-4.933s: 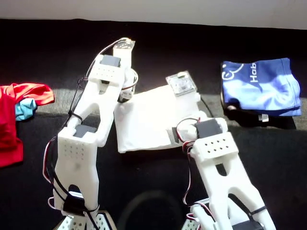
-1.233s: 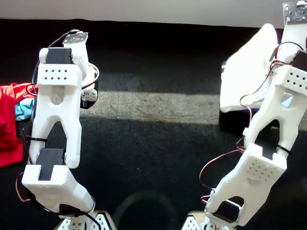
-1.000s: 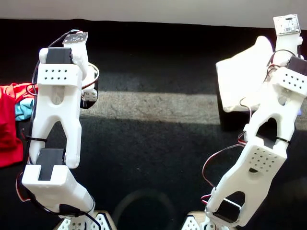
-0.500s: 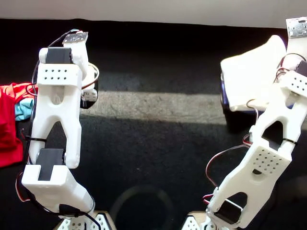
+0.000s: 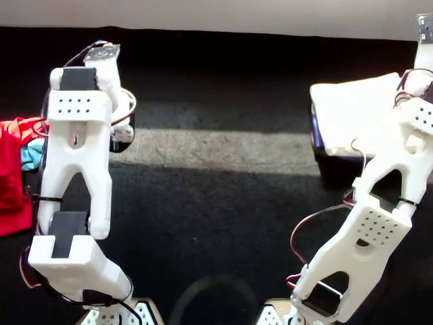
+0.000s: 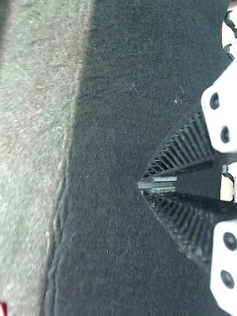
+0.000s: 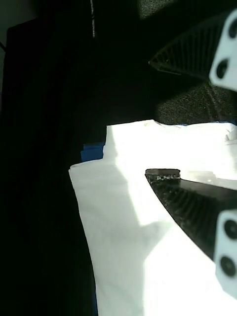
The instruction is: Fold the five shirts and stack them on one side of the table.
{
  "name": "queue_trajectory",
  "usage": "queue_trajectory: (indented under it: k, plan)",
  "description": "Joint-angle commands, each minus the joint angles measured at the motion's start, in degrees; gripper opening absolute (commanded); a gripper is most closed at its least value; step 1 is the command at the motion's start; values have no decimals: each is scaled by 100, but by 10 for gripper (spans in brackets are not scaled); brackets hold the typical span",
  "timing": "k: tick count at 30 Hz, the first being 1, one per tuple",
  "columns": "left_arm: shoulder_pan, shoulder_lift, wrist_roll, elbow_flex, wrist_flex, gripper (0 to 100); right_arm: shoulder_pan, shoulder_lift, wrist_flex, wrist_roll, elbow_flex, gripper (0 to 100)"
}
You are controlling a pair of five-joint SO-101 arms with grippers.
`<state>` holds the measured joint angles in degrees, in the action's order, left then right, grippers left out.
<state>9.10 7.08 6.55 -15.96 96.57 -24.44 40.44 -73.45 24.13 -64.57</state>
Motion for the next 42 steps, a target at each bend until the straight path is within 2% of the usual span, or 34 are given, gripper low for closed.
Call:
queue_trajectory:
  k: [1, 5, 8, 10, 13, 17, 21, 25, 32, 37, 42]
  plan:
    - [435, -681, 9, -75, -53, 9, 136, -136, -831, -615, -1218, 300]
    - [1253, -1191, -18, -48, -62, 10, 418, -127, -2062, -774, -2360, 300]
    - [1991, -1235, -580, -31, -70, 11, 664, -119, -2642, -774, -2958, 300]
    - [2501, -1112, -985, -40, -70, 22, 796, -127, -2756, -774, -3222, 300]
    - [3240, -796, -1319, -66, -343, 95, 910, -136, -2765, -774, -3398, 300]
    - [4154, -259, -1662, -75, -1064, 202, 1033, -171, -2782, -782, -3389, 300]
    - [4857, 286, -1846, -66, -1890, 224, 1130, -813, -2782, -782, -3125, 300]
    - [5279, 866, -2233, -40, -2418, 224, 1385, -2123, -2782, -782, -1842, 300]
    - [5587, 1895, -3051, -75, -2646, 224, 2237, -5165, -2765, -782, 2273, 300]
    - [5666, 2404, -3103, -48, -3464, 224, 2870, -6914, -2747, -782, 4796, 300]
    - [5640, 2571, -3095, -75, -3833, 224, 3152, -8031, -2738, -782, 6448, 300]
